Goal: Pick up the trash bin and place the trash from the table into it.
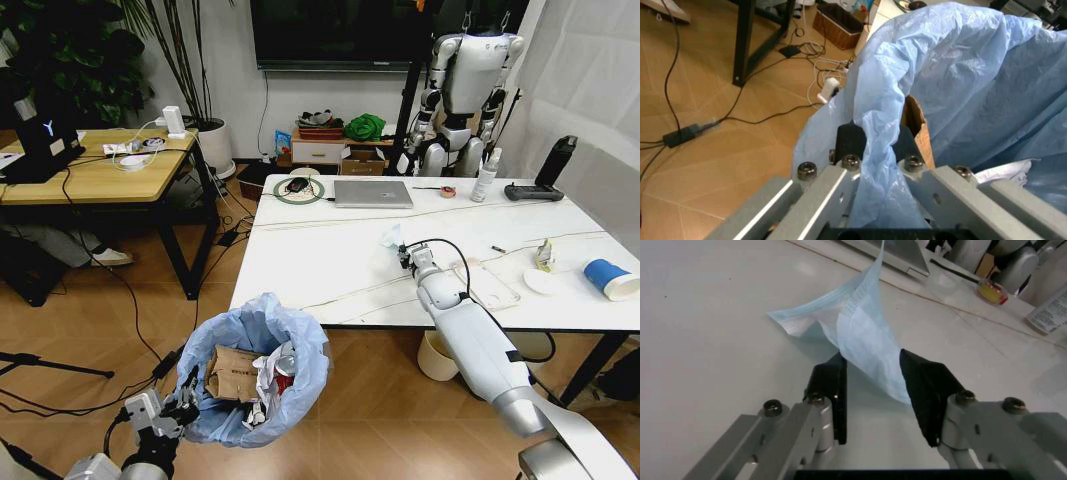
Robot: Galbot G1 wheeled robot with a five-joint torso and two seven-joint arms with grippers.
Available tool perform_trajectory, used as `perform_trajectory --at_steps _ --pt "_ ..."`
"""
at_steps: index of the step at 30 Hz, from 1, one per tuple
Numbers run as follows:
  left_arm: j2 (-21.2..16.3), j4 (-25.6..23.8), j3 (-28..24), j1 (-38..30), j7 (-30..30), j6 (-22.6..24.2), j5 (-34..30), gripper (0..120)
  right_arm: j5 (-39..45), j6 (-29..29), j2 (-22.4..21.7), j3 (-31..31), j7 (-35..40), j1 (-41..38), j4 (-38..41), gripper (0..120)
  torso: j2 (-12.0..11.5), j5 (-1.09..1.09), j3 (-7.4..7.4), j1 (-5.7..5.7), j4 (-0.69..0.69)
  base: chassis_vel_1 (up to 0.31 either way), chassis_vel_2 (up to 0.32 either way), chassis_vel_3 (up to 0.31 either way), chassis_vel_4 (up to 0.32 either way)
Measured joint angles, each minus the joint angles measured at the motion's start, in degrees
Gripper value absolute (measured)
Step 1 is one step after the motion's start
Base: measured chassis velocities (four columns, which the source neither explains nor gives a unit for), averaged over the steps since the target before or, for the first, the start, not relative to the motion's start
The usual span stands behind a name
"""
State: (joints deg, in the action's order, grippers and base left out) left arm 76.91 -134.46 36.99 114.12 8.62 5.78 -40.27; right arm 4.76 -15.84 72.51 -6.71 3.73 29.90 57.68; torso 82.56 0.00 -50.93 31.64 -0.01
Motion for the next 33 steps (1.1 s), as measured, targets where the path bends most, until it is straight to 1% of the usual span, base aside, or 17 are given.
perform_trajectory --at_steps 5,6,8,13,16,19,20,21,22,23,24,26,27,28,31,32,33 --pt "-0.08 0.13 0.02 -0.04 -0.01 -0.07 -0.05 0 1.10 -0.07 0.08 0.39 -0.06 0.18 0.15 6 0.00 0.00 0.00 0.00 0.00 0.000 0.000 0.000 0.000" --pt "-0.08 0.13 0.02 -0.04 -0.01 -0.07 -0.05 0 1.10 -0.07 0.08 0.39 -0.06 0.18 0.15 6 0.00 0.00 0.00 0.00 0.00 0.000 0.000 0.000 0.000" --pt "-0.09 0.22 0.02 -0.12 -0.02 -0.07 -0.10 0 1.56 -0.08 0.07 0.42 -0.13 0.19 0.23 0 0.00 0.00 0.00 0.00 0.00 0.000 0.000 0.000 0.000" --pt "-0.16 0.43 -0.07 -0.33 -0.02 -0.08 -0.17 0 5.30 0.48 -0.68 -0.07 -1.07 0.94 3.18 0 0.00 0.01 -0.01 0.00 0.01 0.000 0.000 0.000 0.000" --pt "-0.32 0.58 -0.13 -0.42 -0.02 -0.08 -0.20 0 15.81 2.16 -3.13 -0.72 -3.46 3.10 11.93 0 0.00 0.01 -0.01 0.01 0.00 0.000 0.000 0.000 0.000" --pt "-0.44 0.72 -0.16 -0.42 -0.03 -0.08 -0.25 0 29.18 4.68 -8.90 -1.26 -8.93 7.12 25.53 0 0.00 0.00 0.00 0.00 0.01 0.000 0.000 0.000 0.000" --pt "-0.44 0.72 -0.16 -0.42 -0.03 -0.08 -0.25 0 29.18 4.68 -8.90 -1.26 -8.93 7.12 25.53 0 0.00 0.00 0.00 0.00 0.01 0.000 0.000 0.000 0.000" --pt "-0.50 0.78 -0.16 -0.41 -0.02 -0.08 -0.26 0 33.40 5.49 -11.35 -1.18 -11.22 9.12 31.36 0 0.00 0.01 0.00 0.01 -0.02 0.000 0.000 0.000 0.000" --pt "-0.50 0.78 -0.16 -0.41 -0.02 -0.08 -0.26 0 33.40 5.49 -11.35 -1.18 -11.22 9.12 31.36 0 0.00 0.01 0.00 0.01 -0.02 0.000 0.000 0.000 0.000" --pt "-0.60 0.87 -0.14 -0.43 -0.03 -0.08 -0.32 0 37.59 6.97 -14.44 -0.56 -14.14 12.60 40.15 0 0.01 -0.04 0.01 0.00 -0.03 0.000 0.000 0.000 0.000" --pt "-0.65 0.95 -0.09 -0.52 -0.03 -0.08 -0.37 0 39.69 7.70 -15.96 0.42 -15.43 15.17 45.38 0 0.01 -0.03 0.01 -0.01 -0.02 0.000 0.000 0.000 0.000" --pt "-0.67 1.00 -0.01 -0.72 0.00 -0.07 -0.46 0 42.29 8.37 -17.74 2.90 -16.70 18.50 51.90 0 0.01 0.02 0.01 -0.01 -0.01 0.000 0.000 0.000 0.000" --pt "-0.67 1.00 -0.01 -0.72 0.00 -0.07 -0.46 0 42.29 8.37 -17.74 2.90 -16.70 18.50 51.90 0 0.01 0.02 0.01 -0.01 -0.01 0.000 0.000 0.000 0.000" --pt "-0.68 1.01 0.00 -0.82 0.04 -0.05 -0.51 0 42.75 8.77 -18.41 4.33 -17.17 19.68 54.46 0 0.01 0.01 0.01 -0.01 -0.01 0.000 0.000 0.000 0.000" --pt "-0.62 1.05 0.04 -0.91 0.14 0.04 -0.56 0 42.98 10.55 -20.27 11.51 -18.05 22.71 61.63 0 0.01 0.00 0.01 -0.01 0.00 0.000 0.000 0.000 0.000" --pt "-0.54 1.04 0.06 -0.82 0.14 0.06 -0.54 0 42.43 11.24 -20.73 13.77 -18.20 23.30 62.77 0 0.01 -0.01 0.01 -0.01 0.01 0.000 0.000 0.000 0.000" --pt "-0.54 1.04 0.06 -0.82 0.14 0.06 -0.54 0 42.43 11.24 -20.73 13.77 -18.20 23.30 62.77 0 0.01 -0.01 0.01 -0.01 0.01 0.000 0.000 0.000 0.000"
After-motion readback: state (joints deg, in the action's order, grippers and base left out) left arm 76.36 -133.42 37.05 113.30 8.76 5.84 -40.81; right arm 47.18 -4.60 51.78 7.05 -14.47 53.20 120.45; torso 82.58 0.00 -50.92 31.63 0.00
